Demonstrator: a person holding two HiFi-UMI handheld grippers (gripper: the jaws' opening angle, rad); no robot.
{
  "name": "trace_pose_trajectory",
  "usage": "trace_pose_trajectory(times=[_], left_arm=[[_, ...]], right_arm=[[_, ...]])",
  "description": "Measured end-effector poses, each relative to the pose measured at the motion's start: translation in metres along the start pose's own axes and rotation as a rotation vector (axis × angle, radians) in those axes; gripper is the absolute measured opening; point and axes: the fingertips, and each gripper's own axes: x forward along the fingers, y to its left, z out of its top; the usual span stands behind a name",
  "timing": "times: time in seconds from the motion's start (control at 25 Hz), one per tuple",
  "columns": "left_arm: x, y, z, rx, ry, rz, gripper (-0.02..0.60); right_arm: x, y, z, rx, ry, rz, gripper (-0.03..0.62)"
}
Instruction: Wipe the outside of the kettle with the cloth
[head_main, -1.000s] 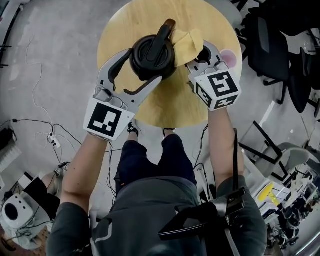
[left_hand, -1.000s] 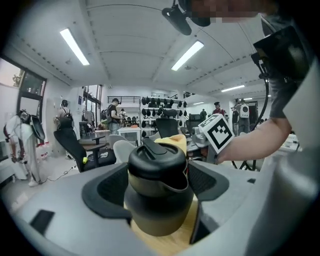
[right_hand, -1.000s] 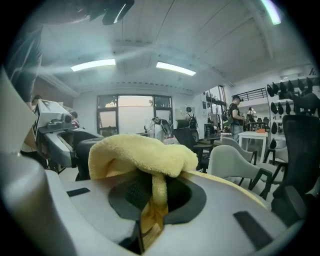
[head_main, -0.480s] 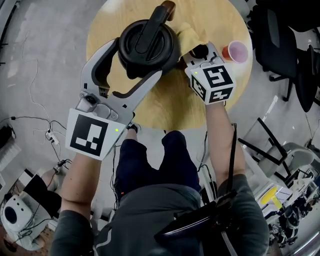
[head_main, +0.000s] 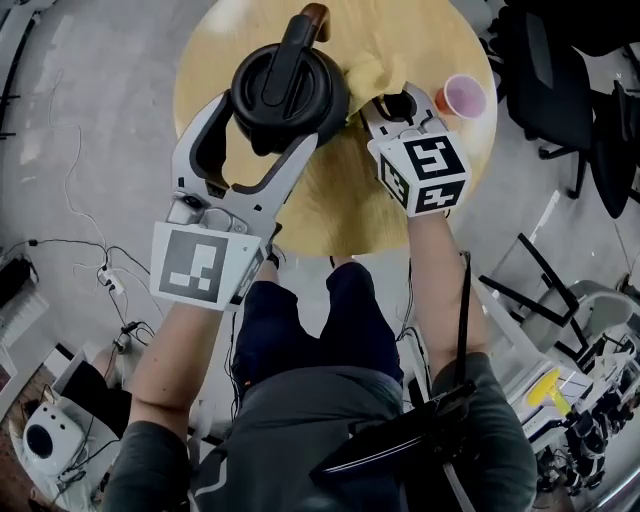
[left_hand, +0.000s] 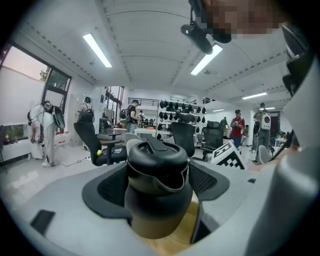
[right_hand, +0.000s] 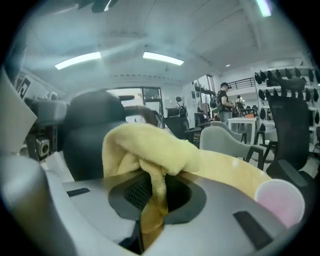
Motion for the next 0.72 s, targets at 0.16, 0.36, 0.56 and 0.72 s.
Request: trace_pose_trajectory(times=[0.16,0.36,0.56,0.72], left_arm=[[0.0,-0.002,-0.001,-0.065,0.004,0.065,0.376],[-0.001,-0.003,0.0,-0.114,0.009,0.137,0.374],[-0.002,-0.006,0.002,-0.142,-0.01,0.199,0.374],[-0.003,-0.008,0.0,-0.168,-0.026,0.24,0.376]], right_arm=[[-0.034,0.016,0.054,-0.017,-0.117,0.026,0.063],[-0.055,0.042,0.101,-0.09,-0.19,0.067,0.063],[-0.047,0.045,0.081,-0.129,-0.156,0.041,0.063],[-0.045,0.033,0.057,-0.112,-0.168,-0.026,0.063]])
